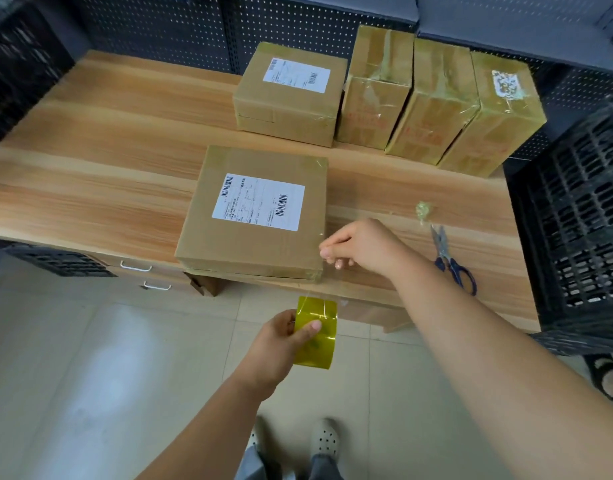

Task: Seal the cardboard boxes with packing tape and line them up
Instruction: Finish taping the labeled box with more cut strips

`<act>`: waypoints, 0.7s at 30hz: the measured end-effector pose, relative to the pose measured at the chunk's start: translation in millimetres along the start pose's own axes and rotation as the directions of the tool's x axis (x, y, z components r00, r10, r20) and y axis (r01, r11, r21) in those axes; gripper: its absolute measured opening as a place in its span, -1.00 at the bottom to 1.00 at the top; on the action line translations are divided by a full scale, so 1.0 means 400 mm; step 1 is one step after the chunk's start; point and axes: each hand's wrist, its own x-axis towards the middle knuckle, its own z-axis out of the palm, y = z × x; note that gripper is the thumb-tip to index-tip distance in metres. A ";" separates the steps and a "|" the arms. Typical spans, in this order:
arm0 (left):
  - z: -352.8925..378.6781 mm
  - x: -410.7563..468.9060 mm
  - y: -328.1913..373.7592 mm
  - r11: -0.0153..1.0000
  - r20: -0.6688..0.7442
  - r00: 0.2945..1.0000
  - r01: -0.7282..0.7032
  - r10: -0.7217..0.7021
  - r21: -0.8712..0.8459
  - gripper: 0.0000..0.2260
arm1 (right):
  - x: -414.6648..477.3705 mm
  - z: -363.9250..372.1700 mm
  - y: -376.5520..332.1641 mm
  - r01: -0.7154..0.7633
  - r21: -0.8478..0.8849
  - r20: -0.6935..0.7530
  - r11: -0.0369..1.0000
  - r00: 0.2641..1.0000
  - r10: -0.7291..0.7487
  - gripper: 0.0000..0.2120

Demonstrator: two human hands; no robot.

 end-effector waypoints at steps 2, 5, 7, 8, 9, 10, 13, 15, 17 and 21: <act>0.011 0.006 0.004 1.000 -0.015 1.000 0.002 -0.002 -0.016 -0.79 | 0.018 -0.007 0.011 -0.010 0.054 0.020 0.998 1.000 0.009 -0.97; 0.024 0.018 0.010 1.000 -0.036 0.999 -0.003 0.002 -0.017 -0.79 | 0.036 -0.012 0.022 -0.007 0.107 0.025 0.994 1.000 0.004 -0.91; 0.028 0.028 0.011 1.000 -0.036 0.999 -0.002 0.001 -0.022 -0.76 | 0.049 -0.014 0.028 -0.017 0.107 0.001 0.994 1.000 0.017 -0.90; 0.030 0.033 0.010 1.000 -0.037 0.999 0.000 -0.001 -0.027 -0.74 | 0.056 -0.014 0.029 -0.013 0.093 -0.009 0.996 1.000 0.014 -0.90; 0.029 0.036 0.010 1.000 -0.043 0.999 0.003 -0.005 -0.031 -0.73 | 0.061 -0.013 0.028 -0.008 0.078 -0.015 0.997 1.000 0.009 -0.90; 0.028 0.038 0.010 0.999 -0.049 0.999 0.005 -0.007 -0.034 -0.73 | 0.067 -0.012 0.027 -0.002 0.069 -0.017 0.998 1.000 0.003 -0.89; 0.026 0.041 0.007 0.999 -0.053 0.998 0.020 -0.022 -0.043 -0.67 | 0.073 -0.013 0.026 0.006 -0.032 -0.042 0.999 0.999 -0.007 -0.90; 0.026 0.041 0.002 0.998 -0.056 0.998 0.034 -0.037 -0.046 -0.70 | 0.077 -0.013 0.033 0.007 -0.069 -0.054 0.998 0.998 -0.011 -0.89; 0.029 0.044 -0.005 0.998 -0.062 0.997 0.043 -0.046 -0.055 -0.72 | 0.082 -0.008 0.040 0.011 -0.017 -0.056 1.000 0.998 -0.012 -0.87; 0.034 0.047 -0.009 0.996 -0.072 0.996 0.052 -0.057 -0.068 -0.75 | 0.097 0.006 0.043 0.007 -0.027 -0.081 1.000 0.997 -0.009 -0.88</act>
